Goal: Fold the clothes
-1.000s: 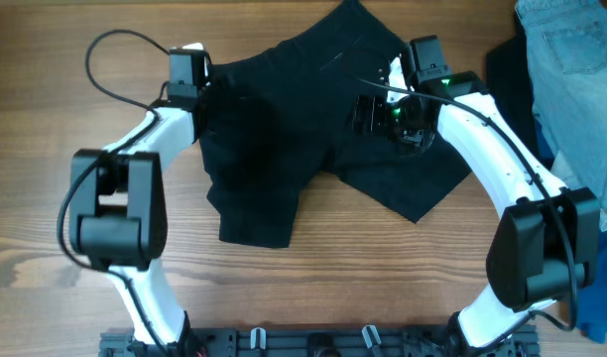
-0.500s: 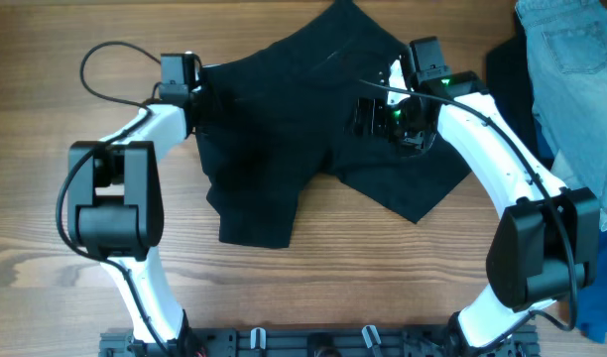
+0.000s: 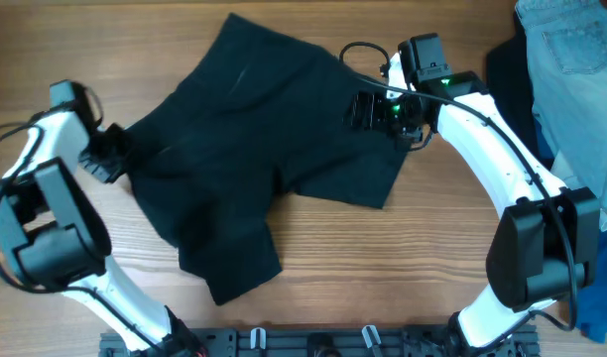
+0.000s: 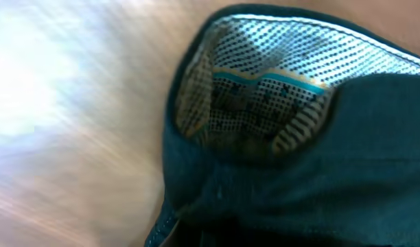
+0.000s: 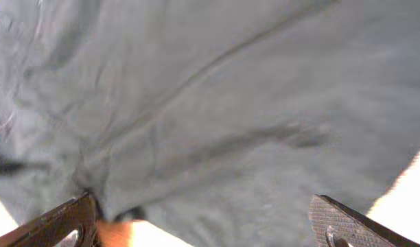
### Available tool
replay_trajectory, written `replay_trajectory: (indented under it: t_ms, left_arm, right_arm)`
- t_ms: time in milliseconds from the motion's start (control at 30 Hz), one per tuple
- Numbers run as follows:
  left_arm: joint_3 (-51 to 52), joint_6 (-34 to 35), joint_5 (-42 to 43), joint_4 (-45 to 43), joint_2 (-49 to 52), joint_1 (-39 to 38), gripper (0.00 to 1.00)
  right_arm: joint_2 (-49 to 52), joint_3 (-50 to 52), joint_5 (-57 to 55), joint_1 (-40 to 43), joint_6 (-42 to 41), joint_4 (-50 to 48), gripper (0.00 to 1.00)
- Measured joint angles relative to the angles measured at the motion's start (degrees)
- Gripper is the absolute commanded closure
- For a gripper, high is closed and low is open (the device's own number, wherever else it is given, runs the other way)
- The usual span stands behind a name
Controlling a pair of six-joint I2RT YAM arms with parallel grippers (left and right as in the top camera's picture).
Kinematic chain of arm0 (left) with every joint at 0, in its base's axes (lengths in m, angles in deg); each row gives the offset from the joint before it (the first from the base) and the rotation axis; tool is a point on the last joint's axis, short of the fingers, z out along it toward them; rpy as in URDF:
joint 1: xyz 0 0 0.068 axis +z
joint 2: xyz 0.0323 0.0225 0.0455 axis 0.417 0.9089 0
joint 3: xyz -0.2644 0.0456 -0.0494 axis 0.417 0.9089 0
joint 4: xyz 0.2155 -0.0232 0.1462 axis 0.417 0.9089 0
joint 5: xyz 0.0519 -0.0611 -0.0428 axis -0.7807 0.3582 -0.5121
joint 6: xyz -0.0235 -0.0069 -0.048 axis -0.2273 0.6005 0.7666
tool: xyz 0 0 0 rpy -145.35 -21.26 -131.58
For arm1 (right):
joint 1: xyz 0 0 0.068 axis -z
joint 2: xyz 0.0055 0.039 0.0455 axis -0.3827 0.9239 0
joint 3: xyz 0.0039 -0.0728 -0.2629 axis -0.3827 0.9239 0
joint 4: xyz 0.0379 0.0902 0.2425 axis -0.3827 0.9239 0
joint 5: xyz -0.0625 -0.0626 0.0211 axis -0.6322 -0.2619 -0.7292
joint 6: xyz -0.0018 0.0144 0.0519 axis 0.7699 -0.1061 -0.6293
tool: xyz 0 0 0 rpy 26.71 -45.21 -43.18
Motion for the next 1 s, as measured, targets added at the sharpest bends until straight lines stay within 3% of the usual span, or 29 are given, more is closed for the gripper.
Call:
replay_trajectory:
  t_ms: [167,300,400,567,800,1000]
  left_arm:
    - [6.12,-0.02,6.36,-5.97,-2.82,4.81,0.96]
    - [8.55,-2.38,14.71,-8.85,-3.19,8.35,0.69]
    - [9.11,-5.22,18.16,-10.19,-3.74,8.39,0.59]
    - [11.47,-8.98,15.63,-10.29,-7.37,6.34,0.47]
    - [16.83,-14.60,10.56,-7.87,-17.90,1.44,0.04]
    - [16.70,-16.22,9.11,-8.96,-35.17,-4.20,0.00]
  right_arm:
    - [0.00,0.02,-5.99,0.00,-0.02,-2.78,0.00]
    - [0.02,0.02,-9.55,0.66,-0.57,-3.13,0.00]
    - [0.42,0.02,-10.34,3.19,-2.05,-3.13,0.01]
    - [3.93,0.02,-8.76,8.52,-2.69,-4.17,0.01]
    - [10.80,0.07,-7.61,10.03,-2.71,-6.95,0.05]
    - [13.33,0.09,-7.32,10.03,-3.32,-11.74,0.11]
